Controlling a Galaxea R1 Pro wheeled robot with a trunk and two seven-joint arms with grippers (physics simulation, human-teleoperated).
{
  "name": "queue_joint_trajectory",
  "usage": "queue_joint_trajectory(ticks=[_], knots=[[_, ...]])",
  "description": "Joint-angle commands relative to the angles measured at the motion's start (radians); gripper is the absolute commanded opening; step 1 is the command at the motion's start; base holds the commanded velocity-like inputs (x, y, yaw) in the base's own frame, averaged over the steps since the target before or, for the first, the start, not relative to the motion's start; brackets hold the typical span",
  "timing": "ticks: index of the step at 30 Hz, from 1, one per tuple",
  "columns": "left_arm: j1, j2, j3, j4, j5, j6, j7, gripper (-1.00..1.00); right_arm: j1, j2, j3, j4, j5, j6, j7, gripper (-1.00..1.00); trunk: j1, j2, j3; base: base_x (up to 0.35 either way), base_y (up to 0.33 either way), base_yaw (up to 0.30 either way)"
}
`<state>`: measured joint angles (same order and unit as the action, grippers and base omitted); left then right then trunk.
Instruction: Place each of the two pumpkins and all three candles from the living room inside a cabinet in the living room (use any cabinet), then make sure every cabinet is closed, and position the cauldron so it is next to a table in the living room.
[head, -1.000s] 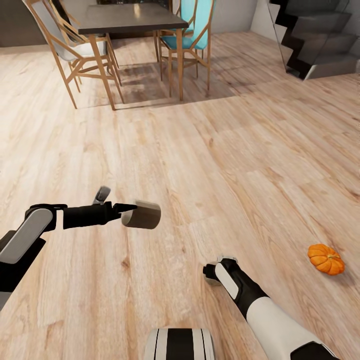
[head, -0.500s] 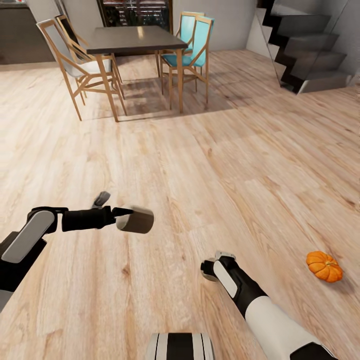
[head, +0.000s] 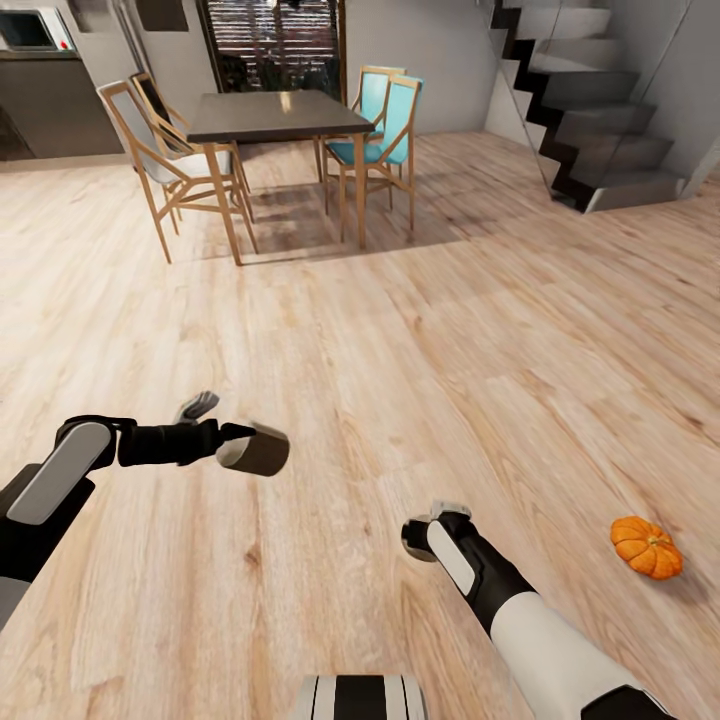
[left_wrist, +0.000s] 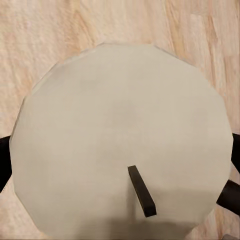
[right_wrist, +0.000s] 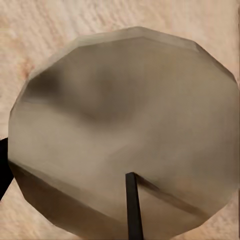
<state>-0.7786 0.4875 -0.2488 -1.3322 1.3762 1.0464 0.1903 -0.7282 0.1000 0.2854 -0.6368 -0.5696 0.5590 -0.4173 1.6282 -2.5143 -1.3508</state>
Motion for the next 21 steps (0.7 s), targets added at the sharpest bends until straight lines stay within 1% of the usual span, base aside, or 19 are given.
queue_joint_trajectory(ticks=[1,5,11,21], knots=[[-0.001,0.001,-0.001,-0.001,0.011,0.001,0.015,-1.0,0.0,-0.001,0.005,-0.001,-0.012,0.002,-0.01,-1.0,-0.001,0.0,0.003,-0.027,0.0,0.009],[-0.001,0.0,0.0,-0.002,0.011,0.001,0.036,-1.0,0.0,0.0,0.004,-0.001,-0.012,-0.01,-0.011,-1.0,-0.002,0.001,0.019,-0.165,0.0,0.135],[-0.001,-0.001,-0.002,-0.003,0.01,0.001,0.049,-1.0,0.0,0.0,0.005,-0.001,-0.012,-0.021,-0.011,-1.0,-0.005,0.002,0.043,-0.204,0.0,0.255],[-0.001,-0.001,-0.006,-0.005,0.009,0.001,0.061,-1.0,0.0,0.001,0.005,-0.001,-0.012,-0.024,-0.011,-1.0,-0.01,0.005,0.081,-0.019,0.0,0.289]])
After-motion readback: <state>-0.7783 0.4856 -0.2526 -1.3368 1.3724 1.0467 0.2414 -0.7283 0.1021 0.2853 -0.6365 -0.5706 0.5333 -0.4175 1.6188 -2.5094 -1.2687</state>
